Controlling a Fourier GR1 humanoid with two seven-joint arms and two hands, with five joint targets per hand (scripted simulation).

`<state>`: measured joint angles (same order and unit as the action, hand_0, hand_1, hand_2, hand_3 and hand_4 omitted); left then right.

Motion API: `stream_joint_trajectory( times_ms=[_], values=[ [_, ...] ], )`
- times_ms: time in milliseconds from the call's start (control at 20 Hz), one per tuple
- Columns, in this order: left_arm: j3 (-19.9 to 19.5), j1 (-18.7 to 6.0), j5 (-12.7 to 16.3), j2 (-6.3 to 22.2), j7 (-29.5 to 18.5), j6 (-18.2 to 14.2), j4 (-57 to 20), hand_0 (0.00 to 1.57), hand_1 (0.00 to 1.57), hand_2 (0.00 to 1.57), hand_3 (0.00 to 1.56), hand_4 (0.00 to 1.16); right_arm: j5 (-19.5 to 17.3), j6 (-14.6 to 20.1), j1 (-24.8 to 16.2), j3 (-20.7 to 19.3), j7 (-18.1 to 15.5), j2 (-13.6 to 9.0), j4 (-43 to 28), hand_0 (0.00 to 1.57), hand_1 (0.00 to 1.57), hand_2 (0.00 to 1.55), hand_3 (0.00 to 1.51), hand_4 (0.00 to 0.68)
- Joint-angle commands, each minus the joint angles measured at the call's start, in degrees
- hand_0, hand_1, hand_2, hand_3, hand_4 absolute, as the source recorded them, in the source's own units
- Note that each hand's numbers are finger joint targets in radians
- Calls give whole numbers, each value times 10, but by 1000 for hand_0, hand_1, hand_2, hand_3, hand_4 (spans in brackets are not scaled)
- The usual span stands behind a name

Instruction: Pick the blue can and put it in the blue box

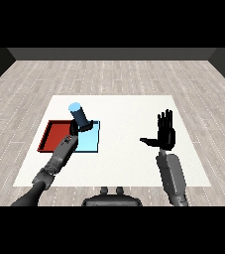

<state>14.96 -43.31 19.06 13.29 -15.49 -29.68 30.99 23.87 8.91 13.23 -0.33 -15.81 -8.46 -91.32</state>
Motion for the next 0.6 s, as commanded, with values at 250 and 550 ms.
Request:
stream_joint_trajectory(
  times_ms=[250,550],
  values=[
    [-20,-53,-25,-38,48,-28,-210,1571,1571,1511,1347,986,12,-26,32,-28,-10,-9,78,0,0,0,0,0],
    [2,-30,-51,-31,104,23,-291,954,954,869,811,926,-4,-1,39,-9,-11,15,63,0,0,0,0,0]
  ],
)
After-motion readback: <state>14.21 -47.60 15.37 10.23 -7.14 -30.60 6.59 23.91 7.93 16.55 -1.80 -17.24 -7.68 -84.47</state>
